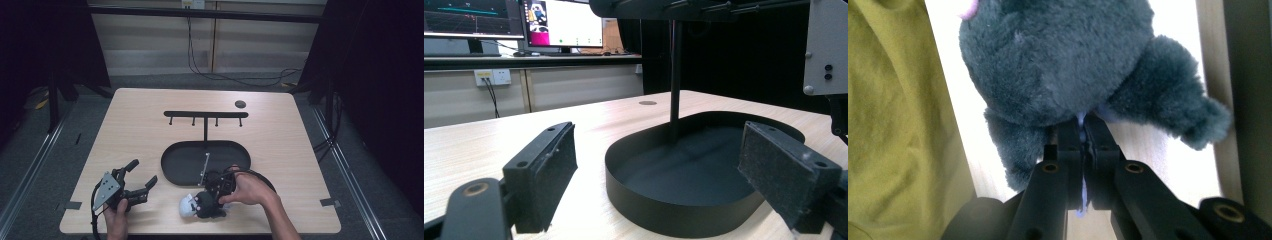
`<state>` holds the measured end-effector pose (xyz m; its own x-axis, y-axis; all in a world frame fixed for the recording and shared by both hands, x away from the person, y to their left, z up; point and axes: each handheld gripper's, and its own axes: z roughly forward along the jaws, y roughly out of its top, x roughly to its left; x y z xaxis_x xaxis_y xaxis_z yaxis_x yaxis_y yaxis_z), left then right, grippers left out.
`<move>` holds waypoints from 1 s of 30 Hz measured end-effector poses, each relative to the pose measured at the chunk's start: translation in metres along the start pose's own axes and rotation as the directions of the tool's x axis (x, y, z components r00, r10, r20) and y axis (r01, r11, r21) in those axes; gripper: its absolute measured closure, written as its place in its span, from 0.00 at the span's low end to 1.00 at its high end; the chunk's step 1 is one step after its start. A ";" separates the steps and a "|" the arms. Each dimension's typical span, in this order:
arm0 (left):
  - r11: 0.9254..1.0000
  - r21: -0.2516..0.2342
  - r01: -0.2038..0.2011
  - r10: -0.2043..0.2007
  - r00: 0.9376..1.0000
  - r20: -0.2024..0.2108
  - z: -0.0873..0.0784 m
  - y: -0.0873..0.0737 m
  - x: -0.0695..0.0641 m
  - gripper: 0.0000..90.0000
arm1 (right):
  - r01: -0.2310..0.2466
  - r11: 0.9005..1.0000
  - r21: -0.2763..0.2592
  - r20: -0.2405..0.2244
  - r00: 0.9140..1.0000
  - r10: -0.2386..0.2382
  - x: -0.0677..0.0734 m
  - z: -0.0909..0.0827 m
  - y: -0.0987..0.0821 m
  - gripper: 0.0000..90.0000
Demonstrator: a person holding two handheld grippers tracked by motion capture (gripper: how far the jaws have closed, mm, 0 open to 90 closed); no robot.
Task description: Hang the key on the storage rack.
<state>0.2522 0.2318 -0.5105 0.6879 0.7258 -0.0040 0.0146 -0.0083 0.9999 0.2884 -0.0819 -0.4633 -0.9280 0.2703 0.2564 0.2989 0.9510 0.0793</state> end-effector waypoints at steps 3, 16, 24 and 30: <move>1.000 0.000 0.001 -0.001 1.000 0.001 0.000 0.000 0.000 0.17 | 0.006 1.000 -0.005 0.002 1.000 -0.006 0.000 0.000 -0.001 0.96; 1.000 -0.001 -0.001 0.001 1.000 -0.003 0.000 0.000 0.000 0.17 | 0.007 1.000 0.022 -0.002 1.000 -0.007 -0.001 0.004 0.000 0.97; 1.000 0.000 0.001 -0.001 1.000 0.001 0.000 0.000 0.000 0.17 | 0.007 1.000 0.003 -0.010 1.000 -0.007 0.001 -0.007 0.001 0.97; 1.000 0.000 -0.001 0.001 1.000 -0.002 0.000 0.000 0.000 0.17 | 0.005 1.000 -0.009 -0.019 1.000 -0.005 0.001 -0.020 0.003 0.97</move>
<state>0.2522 0.2319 -0.5105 0.6861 0.7275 -0.0030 0.0141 -0.0091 0.9999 0.2929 -0.0821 -0.4441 -0.9252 0.2627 0.2739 0.2964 0.9509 0.0893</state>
